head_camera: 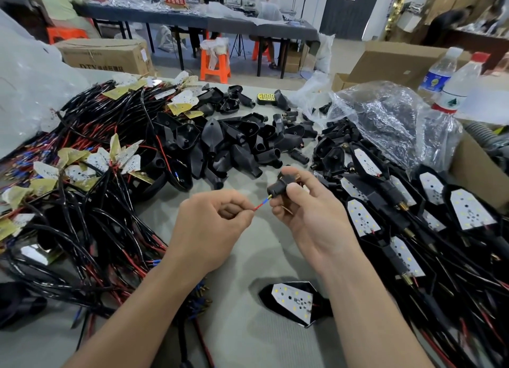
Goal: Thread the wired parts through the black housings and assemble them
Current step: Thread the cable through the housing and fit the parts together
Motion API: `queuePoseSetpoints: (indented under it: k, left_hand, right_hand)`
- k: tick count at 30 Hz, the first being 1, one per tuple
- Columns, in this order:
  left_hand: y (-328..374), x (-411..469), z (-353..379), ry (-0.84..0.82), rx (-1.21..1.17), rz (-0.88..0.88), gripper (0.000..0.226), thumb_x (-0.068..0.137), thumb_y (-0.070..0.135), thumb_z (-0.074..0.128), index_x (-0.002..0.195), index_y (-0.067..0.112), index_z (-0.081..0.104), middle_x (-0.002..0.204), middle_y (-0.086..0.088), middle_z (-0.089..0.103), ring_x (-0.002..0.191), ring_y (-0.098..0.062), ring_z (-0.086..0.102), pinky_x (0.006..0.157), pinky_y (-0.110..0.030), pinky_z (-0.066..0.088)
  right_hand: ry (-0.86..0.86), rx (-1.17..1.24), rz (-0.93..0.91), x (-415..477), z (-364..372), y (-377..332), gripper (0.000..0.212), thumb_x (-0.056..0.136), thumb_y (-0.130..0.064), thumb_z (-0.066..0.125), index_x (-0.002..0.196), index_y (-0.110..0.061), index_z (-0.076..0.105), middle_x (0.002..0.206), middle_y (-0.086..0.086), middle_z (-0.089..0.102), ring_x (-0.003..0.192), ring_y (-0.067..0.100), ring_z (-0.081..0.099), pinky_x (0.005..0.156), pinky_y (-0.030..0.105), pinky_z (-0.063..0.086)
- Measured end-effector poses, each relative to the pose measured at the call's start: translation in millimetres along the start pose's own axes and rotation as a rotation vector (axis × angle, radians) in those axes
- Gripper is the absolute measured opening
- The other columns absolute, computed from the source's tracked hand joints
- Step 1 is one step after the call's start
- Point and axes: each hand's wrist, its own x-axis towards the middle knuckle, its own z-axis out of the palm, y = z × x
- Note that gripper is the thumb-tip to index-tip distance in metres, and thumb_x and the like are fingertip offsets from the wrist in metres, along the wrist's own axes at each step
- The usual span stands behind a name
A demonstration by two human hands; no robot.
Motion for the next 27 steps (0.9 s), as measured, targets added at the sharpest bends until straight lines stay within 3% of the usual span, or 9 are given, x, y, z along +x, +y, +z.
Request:
queuePoseSetpoints:
  k: [7, 12, 21, 27]
  left_hand:
    - [0.7, -0.7, 0.3, 0.01, 0.016, -0.004, 0.022, 0.081, 0.013, 0.081, 0.072, 0.033, 0.077, 0.065, 0.015, 0.07, 0.062, -0.002, 0.065, 0.058, -0.007, 0.046]
    - [0.2, -1.1, -2.8, 0.033, 0.017, -0.01, 0.024, 0.079, 0.013, 0.08, 0.069, 0.034, 0.076, 0.064, 0.017, 0.07, 0.061, 0.0, 0.065, 0.06, -0.007, 0.047]
    - [-3.4, 1.3, -1.5, 0.014, -0.042, 0.035, 0.029, 0.08, 0.012, 0.081, 0.077, 0.041, 0.077, 0.066, 0.014, 0.07, 0.058, -0.001, 0.062, 0.059, -0.007, 0.046]
    - [-3.0, 0.3, -0.7, 0.011, -0.026, 0.066, 0.03, 0.081, 0.016, 0.083, 0.079, 0.045, 0.076, 0.067, 0.017, 0.071, 0.06, -0.003, 0.065, 0.055, -0.011, 0.046]
  right_hand:
    - [-0.049, -0.171, -0.08, -3.5, 0.4, 2.5, 0.032, 0.099, 0.008, 0.048, 0.113, -0.014, 0.065, 0.089, 0.013, 0.073, 0.068, 0.018, 0.06, 0.071, 0.028, 0.053]
    - [0.055, -0.047, -0.108, -1.9, -2.0, -1.4, 0.029, 0.1, 0.009, 0.046, 0.117, -0.008, 0.064, 0.096, 0.023, 0.065, 0.067, 0.019, 0.059, 0.069, 0.028, 0.052]
    - [0.011, -0.157, -0.1, -2.0, -5.9, -2.1, 0.032, 0.099, 0.01, 0.045, 0.115, -0.011, 0.064, 0.092, 0.017, 0.072, 0.068, 0.02, 0.059, 0.075, 0.032, 0.051]
    - [-0.101, -0.188, -0.023, -4.8, -0.4, 4.8, 0.033, 0.098, 0.01, 0.045, 0.115, -0.011, 0.064, 0.089, 0.019, 0.069, 0.066, 0.017, 0.062, 0.066, 0.026, 0.054]
